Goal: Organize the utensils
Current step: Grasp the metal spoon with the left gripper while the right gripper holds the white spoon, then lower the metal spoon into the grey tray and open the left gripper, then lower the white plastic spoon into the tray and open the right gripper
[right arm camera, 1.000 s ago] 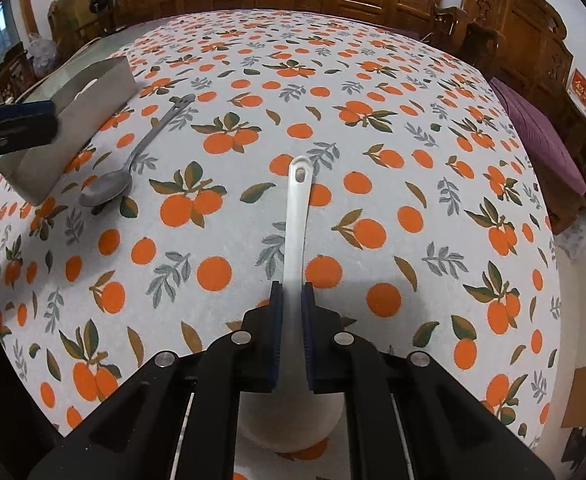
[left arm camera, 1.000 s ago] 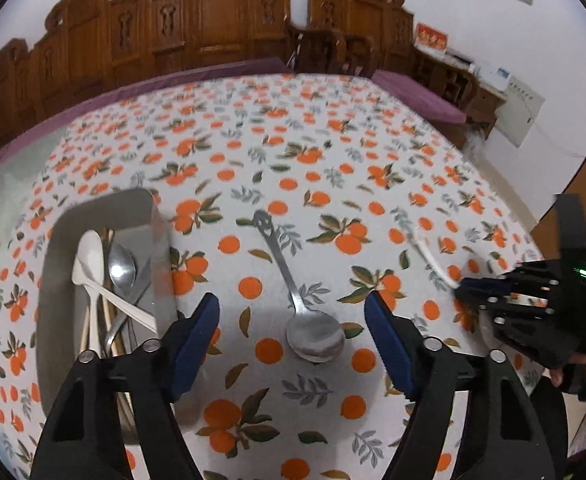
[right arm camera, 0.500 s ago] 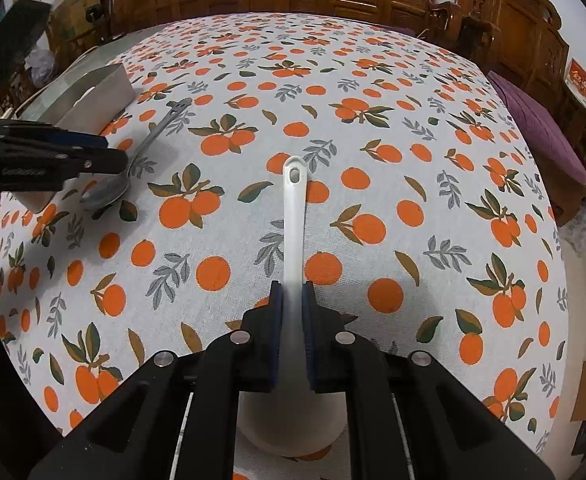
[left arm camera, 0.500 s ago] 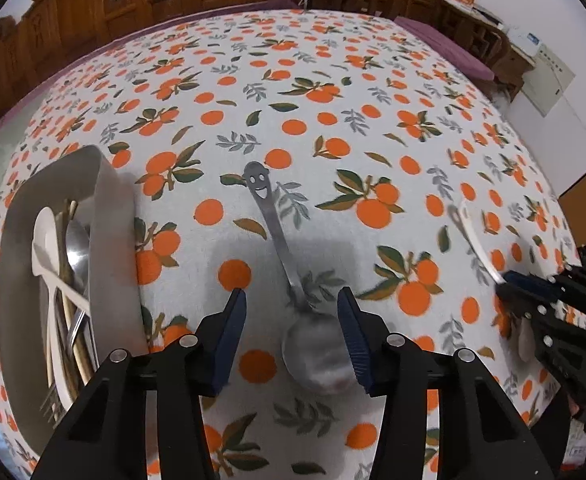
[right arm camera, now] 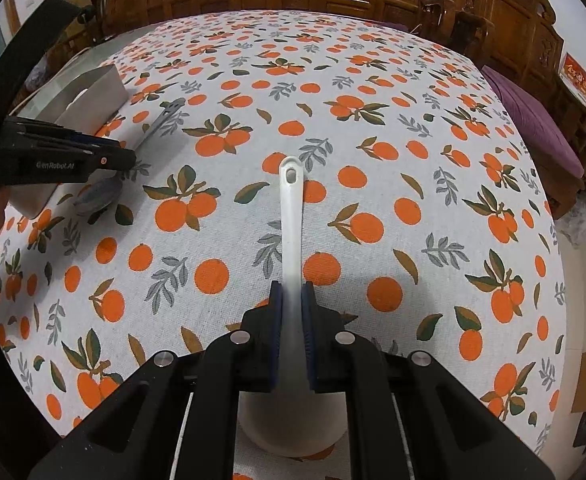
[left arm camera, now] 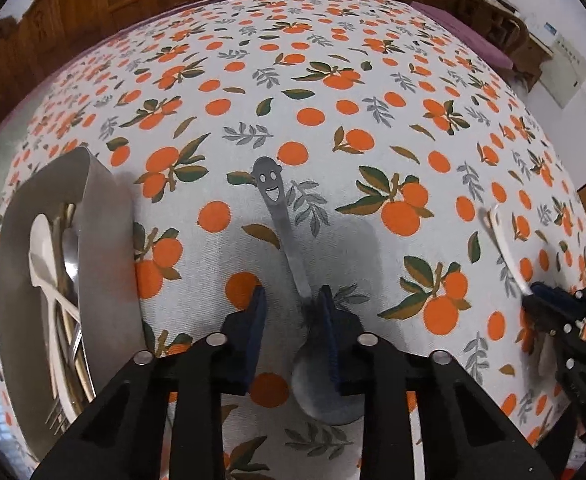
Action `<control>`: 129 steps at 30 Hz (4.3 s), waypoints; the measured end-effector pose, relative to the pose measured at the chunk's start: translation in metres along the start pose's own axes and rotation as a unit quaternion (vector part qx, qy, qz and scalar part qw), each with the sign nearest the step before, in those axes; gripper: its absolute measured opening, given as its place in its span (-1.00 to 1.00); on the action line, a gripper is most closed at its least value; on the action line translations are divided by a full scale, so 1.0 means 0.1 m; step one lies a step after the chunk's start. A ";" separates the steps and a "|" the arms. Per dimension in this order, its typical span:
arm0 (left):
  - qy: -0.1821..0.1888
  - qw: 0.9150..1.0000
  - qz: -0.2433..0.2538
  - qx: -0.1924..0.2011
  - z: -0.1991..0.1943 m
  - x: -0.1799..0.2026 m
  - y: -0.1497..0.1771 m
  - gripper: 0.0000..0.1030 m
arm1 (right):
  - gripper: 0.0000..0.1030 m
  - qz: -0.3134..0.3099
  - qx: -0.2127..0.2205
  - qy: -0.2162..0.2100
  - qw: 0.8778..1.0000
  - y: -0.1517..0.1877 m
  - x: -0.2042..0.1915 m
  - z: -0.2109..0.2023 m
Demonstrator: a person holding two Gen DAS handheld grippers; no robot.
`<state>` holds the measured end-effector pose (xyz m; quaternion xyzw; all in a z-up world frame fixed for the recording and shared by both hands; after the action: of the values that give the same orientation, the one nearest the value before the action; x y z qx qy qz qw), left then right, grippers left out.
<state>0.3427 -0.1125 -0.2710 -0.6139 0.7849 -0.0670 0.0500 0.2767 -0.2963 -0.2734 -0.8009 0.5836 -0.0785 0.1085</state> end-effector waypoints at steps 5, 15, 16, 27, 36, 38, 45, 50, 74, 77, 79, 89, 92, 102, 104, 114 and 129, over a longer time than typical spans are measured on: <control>0.014 1.000 0.015 -0.008 -0.02 -0.03 0.02 -0.90 | -0.77 -0.004 -0.009 0.001 1.000 -0.05 0.00 0.02; 0.019 0.999 0.046 -0.002 -0.07 -0.02 0.12 -0.91 | -0.78 -0.003 -0.022 0.008 1.000 -0.13 -0.01 0.04; 0.023 0.999 0.046 0.000 -0.09 -0.02 0.14 -0.91 | -0.78 -0.002 -0.020 0.010 1.000 -0.13 -0.01 0.04; 0.051 0.996 0.046 0.051 -0.59 -0.08 0.26 -0.91 | -0.79 0.015 0.011 -0.009 1.000 -0.16 -0.17 -0.15; 0.069 0.993 0.038 0.087 -0.97 -0.20 0.40 -0.91 | -0.79 0.006 0.040 -0.027 0.999 -0.26 -0.41 -0.41; 0.071 0.992 0.036 0.094 -1.05 -0.24 0.43 -0.91 | -0.79 -0.003 0.047 -0.030 0.998 -0.31 -0.50 -0.48; 0.068 0.991 0.018 0.115 -1.29 -0.51 0.54 -0.91 | -0.79 -0.020 0.072 -0.045 0.996 -0.52 -0.77 -0.63; 0.068 0.990 0.003 0.127 -1.41 -0.72 0.63 -0.91 | -0.79 -0.040 0.079 -0.052 0.995 -0.65 -1.02 -0.70; 0.034 0.995 -0.067 0.062 -0.60 -1.59 0.68 -0.90 | -0.79 -0.074 0.089 -0.081 0.990 -1.10 -1.61 -0.75; 0.031 0.995 -0.070 0.056 -0.52 -1.62 0.66 -0.90 | -0.79 -0.074 0.087 -0.082 0.990 -1.12 -1.62 -0.73; 0.030 0.996 -0.072 0.051 -0.47 -1.64 0.65 -0.90 | -0.79 -0.074 0.086 -0.083 0.990 -1.12 -1.64 -0.72; 0.036 0.995 -0.082 0.040 -0.39 -1.70 0.62 -0.90 | -0.79 -0.075 0.083 -0.085 0.990 -1.15 -1.69 -0.69; 0.034 0.995 -0.082 0.044 -0.43 -1.70 0.63 -0.86 | -0.79 -0.075 0.084 -0.088 0.990 -1.16 -1.71 -0.69; 0.028 0.993 -0.082 0.084 -0.83 -1.77 0.73 -0.51 | -0.79 -0.077 0.094 -0.114 0.986 -1.34 -1.89 -0.73; 0.023 0.992 -0.083 0.093 -0.90 -1.81 0.75 -0.47 | -0.79 -0.078 0.095 -0.121 0.985 -1.39 -1.96 -0.73; -0.008 0.986 -0.104 0.129 -1.20 -2.14 0.93 0.11 | -0.79 -0.070 0.082 -0.167 0.980 -1.65 -2.33 -0.57; -0.027 0.980 -0.136 0.142 -1.29 -2.54 1.12 0.69 | -0.79 -0.062 0.046 -0.155 0.985 -1.85 -2.66 -0.06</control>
<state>0.2764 0.1658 -0.1630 -0.7030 0.6753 -0.1670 0.1480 0.3638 0.0107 -0.2180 -0.8324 0.5043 0.0137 0.2292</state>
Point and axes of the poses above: each gripper's, at about its wrist camera, not at the fingertips, and z roughly the way its jaws point, x to its right, y to its underside, the point moved 3 cm from there along z, roughly the way its jaws point, and after that the axes turned 11 degrees about -x, right-handed, at the moved point
